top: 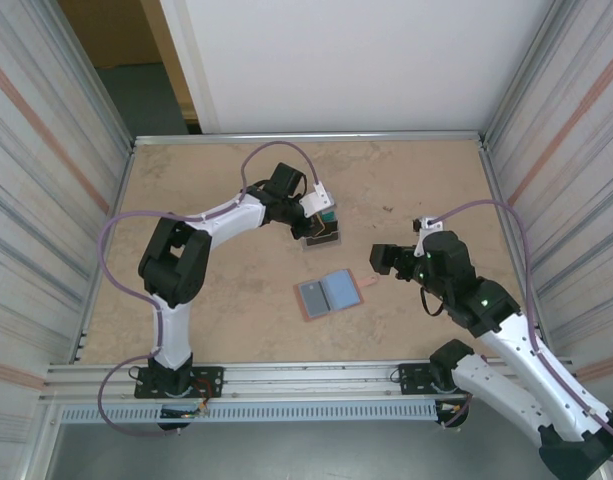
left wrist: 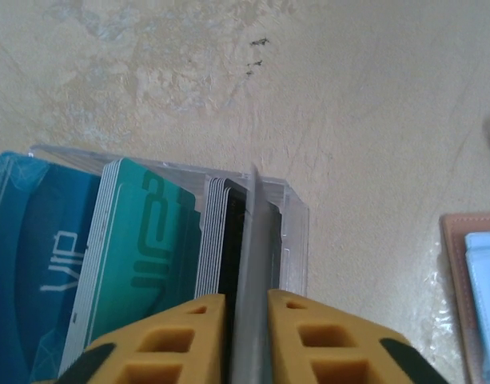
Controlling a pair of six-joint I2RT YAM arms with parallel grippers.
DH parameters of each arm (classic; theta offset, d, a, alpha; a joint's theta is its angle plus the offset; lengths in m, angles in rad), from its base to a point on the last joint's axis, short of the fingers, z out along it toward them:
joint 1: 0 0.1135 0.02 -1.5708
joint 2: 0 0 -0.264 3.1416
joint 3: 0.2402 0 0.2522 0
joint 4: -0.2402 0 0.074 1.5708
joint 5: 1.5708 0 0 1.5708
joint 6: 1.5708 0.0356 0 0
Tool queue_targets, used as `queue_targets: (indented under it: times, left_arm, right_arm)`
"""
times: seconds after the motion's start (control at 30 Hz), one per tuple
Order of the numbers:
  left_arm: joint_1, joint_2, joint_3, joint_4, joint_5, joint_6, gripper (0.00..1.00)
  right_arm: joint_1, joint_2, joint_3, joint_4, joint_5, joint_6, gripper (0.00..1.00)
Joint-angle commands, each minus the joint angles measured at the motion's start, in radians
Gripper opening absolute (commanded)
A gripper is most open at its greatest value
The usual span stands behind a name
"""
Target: Take the credit cards out of the card holder
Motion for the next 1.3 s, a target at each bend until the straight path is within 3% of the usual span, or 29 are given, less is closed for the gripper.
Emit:
queue_targets:
  times: [0.0,0.27,0.4,0.6,0.8,1.1,1.27]
  left_arm:
    - [0.005,0.016,0.032,-0.029,0.003,0.007,0.30]
    - [0.005,-0.060,0.009,-0.023,-0.021,-0.036,0.31]
    - [0.003,-0.156,-0.042,0.002,-0.039,-0.081,0.33]
    - [-0.006,-0.364,-0.221,0.098,-0.135,-0.200,0.61]
    - [-0.059,-0.613,-0.485,0.229,-0.400,-0.370,0.98]
    - [-0.069,-0.930,-0.802,0.300,-0.597,-0.725,0.99]
    - [-0.069,-1.028,-0.885,0.252,-0.678,-0.811,0.99]
  right_arm:
    - [-0.006,0.017,0.038,-0.012,-0.016,0.015,0.99]
    - [0.007,0.091,0.040,-0.015,-0.023,0.018,0.99]
    - [0.038,0.140,0.033,0.003,-0.038,0.017,0.94]
    - [0.128,0.261,0.034,0.028,-0.058,0.016,0.86]
    - [0.252,0.422,0.066,0.036,-0.039,0.004,0.69]
    - [0.420,0.673,0.167,-0.012,-0.001,-0.028,0.42]
    - [0.469,0.789,0.209,0.009,-0.028,-0.036,0.38]
